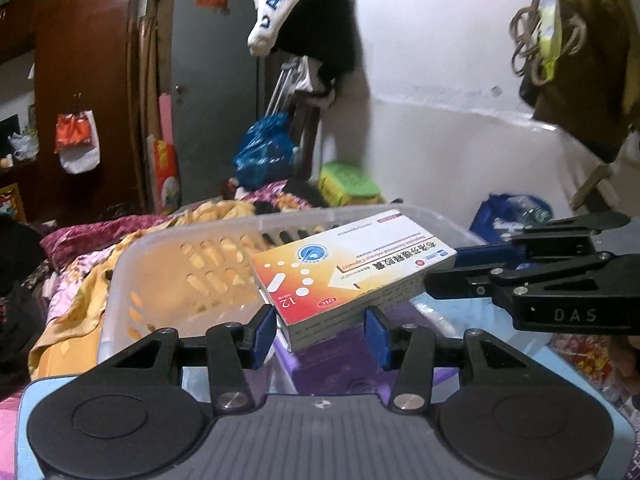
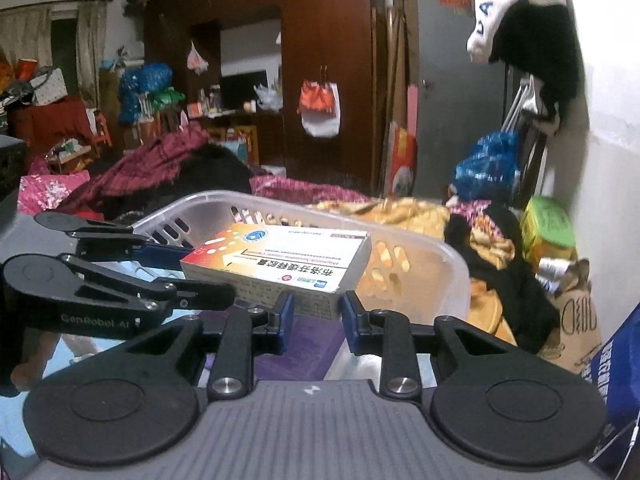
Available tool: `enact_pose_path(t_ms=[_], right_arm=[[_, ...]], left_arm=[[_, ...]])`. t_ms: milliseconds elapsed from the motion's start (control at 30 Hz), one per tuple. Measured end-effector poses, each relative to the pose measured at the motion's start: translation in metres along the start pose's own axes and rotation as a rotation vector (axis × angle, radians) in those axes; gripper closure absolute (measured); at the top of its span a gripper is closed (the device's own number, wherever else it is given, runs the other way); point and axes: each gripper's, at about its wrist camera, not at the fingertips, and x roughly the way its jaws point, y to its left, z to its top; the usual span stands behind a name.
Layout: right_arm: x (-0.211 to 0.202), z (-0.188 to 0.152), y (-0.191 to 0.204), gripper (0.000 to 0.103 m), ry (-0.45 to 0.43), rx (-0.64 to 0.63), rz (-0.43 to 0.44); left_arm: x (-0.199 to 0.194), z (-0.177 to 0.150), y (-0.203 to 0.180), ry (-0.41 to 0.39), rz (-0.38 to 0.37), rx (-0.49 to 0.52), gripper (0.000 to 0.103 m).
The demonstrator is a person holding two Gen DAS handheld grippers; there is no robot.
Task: Organize objects
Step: 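Lift the medicine box with both tools and carry it over the basket, then lower the medicine box into the basket and open both tools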
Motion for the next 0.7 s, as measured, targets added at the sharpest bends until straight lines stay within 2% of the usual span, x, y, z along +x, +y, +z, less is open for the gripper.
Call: enact_pose_path(t_ms=[167,233,267,300,333,367,400,500,567,633,700], right_arm=[[0.009,0.002,0.0,0.072,0.045,0.004,-0.005],[0.01,0.002,-0.002,0.068,0.05,0.013,-0.002],[0.011,0.003,-0.004,0.065,0.052,0.018,0.0],[0.01,0.001,-0.003,0.052,0.049,0.018,-0.002],[0.011,0.004,-0.004,0.043,0.047,0.014,-0.01],[0.008,0.003,-0.002,0.025,0.038,0.003,-0.031],[0.007,0.006,-0.001,0.015,0.025,-0.005,-0.05],[-0.006,0.011,-0.006,0.009,-0.031,0.014,-0.053],[-0.013,0.014,-0.007,0.0,-0.071,0.023,-0.053],[-0.02,0.016,-0.007,0.0,-0.097,0.021,-0.074],[-0.028,0.017,-0.006,0.0,-0.125,0.031,-0.081]], left_arm=[[0.006,-0.001,0.004,0.032,0.014,-0.005,0.05],[0.007,-0.001,0.006,0.032,0.008,-0.012,0.048],[0.005,-0.002,0.005,0.023,0.022,-0.003,0.043],[0.005,-0.001,0.004,0.015,0.044,0.006,0.038],[0.002,-0.001,0.004,0.003,0.065,0.014,0.026],[-0.001,-0.001,0.003,-0.012,0.083,0.019,0.023],[-0.004,0.0,0.004,-0.028,0.096,0.018,0.022],[-0.018,0.002,0.009,-0.089,0.107,-0.015,0.016],[-0.032,0.004,0.012,-0.141,0.127,-0.042,0.007],[-0.044,0.007,0.013,-0.185,0.143,-0.064,0.0],[-0.058,0.009,0.013,-0.218,0.145,-0.078,0.0]])
